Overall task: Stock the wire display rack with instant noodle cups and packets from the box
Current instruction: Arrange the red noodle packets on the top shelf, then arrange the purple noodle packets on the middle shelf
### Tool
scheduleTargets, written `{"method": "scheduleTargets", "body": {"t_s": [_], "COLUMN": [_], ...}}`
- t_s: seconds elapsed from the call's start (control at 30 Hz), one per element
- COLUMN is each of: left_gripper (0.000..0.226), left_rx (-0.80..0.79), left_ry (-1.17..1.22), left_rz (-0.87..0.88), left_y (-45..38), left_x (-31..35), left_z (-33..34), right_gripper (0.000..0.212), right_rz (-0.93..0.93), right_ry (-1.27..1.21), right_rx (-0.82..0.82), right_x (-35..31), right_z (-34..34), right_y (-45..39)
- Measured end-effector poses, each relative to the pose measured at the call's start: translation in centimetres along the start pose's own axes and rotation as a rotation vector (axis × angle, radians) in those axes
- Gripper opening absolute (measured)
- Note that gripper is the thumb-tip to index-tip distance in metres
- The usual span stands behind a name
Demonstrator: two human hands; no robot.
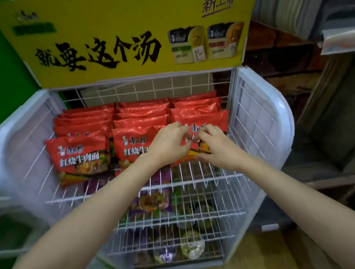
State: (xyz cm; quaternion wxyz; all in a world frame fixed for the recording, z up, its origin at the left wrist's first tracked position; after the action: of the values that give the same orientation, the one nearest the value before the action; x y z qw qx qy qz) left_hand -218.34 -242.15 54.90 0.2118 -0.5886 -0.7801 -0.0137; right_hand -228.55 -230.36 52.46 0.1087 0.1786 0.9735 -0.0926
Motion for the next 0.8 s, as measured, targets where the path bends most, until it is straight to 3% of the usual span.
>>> {"method": "scheduleTargets", "body": {"t_s": [0.2, 0.43, 0.6, 0.8], "left_gripper": [0.010, 0.013, 0.013, 0.022], "left_rx": [0.024, -0.004, -0.062, -0.168], "left_ry": [0.037, 0.068, 0.154, 0.156], "left_rz": [-0.160, -0.354, -0.436, -0.519], "left_y": [8.2, 15.2, 16.1, 16.7], "left_x": [-0.2, -2.2, -4.7, -10.2], "left_z": [2.1, 4.3, 6.3, 10.4], "right_gripper": [0.035, 0.023, 0.029, 0.030], "right_rz": [-0.116, -0.133, -0.057, 0.163], "right_ry": [-0.126, -0.248, -0.250, -0.299], "right_rx": [0.008, -0.053, -0.185, -0.301], "right_x": [-4.3, -8.5, -9.5, -9.5], "right_z": [4.5, 8.7, 11.5, 17.9], "right_y": [4.1, 7.2, 7.3, 6.1]}}
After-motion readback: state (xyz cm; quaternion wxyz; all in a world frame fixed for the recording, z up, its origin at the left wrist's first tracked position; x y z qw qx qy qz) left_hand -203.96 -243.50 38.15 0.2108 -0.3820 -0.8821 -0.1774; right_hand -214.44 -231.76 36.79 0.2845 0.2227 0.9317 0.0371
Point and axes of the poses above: each hand's wrist, its own y-axis away from the middle knuckle, its own z-axis out of the palm, x = y × z, the point moved 1 cm from there along -y, towards the middle knuckle, and after that the axes turned 4 degrees about y, right-handed, at the moved point
